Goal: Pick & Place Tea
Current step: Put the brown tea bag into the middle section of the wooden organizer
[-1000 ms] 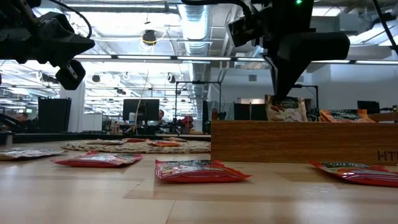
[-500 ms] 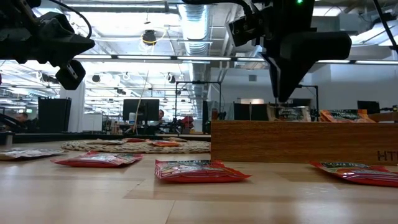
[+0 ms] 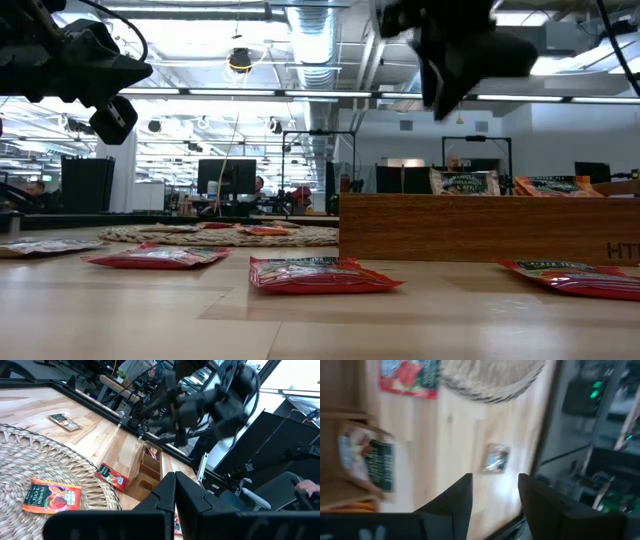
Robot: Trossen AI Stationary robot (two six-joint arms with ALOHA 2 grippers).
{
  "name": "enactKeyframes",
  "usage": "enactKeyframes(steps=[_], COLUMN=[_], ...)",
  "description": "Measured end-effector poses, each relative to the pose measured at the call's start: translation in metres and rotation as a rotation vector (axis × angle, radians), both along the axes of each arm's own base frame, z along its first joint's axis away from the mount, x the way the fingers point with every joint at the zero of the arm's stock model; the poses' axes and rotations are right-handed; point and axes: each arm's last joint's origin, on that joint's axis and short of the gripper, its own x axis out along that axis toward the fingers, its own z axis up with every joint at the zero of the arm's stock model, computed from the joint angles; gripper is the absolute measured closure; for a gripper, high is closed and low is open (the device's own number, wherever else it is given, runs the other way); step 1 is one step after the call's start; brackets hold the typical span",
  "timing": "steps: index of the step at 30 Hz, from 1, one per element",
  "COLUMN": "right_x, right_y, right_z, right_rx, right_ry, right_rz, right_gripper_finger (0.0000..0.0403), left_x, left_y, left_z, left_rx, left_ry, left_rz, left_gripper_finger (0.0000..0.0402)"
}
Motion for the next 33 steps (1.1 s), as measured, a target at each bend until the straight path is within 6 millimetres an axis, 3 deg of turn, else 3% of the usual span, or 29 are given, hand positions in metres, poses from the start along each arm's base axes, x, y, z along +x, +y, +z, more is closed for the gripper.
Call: enactKeyframes(steps=[3,8,15,19,25,33], right_x=[-0.003,-0.014,-0.037,-0.05,-0.054,-0.051], right_y=[-0.021,-0.083,-0.182,-0.224,-0.265,-0.297], right_z=[0.012,0.035,0.037,0.029,0.011,-0.03], right_rx=[-0.015,0.028,0.283,0.419,0.556,0.652], right_ry=[0.006,0.007,-0.045,-0.08,-0.072,-0.013], right_rz=[-0.006,-0.052,-0.065,-0.041,-0.01,-0.077], right_gripper_finger=[0.026,0.026,0.0246,0.024,0.0232,0.021], left_x=[0.0,0.0,0.0,0.0,0.0,0.0], left_y=[0.0,0.0,0.0,0.0,0.001,0.003], left_z=[0.0,0.0,0.0,0.0,0.0,0.0], left_rx=[0.0,0.001,0.003,0.002,-0.002,-0.008], left_ry=[0.0,0.0,0.0,0.0,-0.001,0.0], left_rz=[0.0,0.0,0.0,0.002,0.048,0.114], left_gripper_finger=[0.0402,0.0402,0.0402,0.0402,0.0402,0.0402])
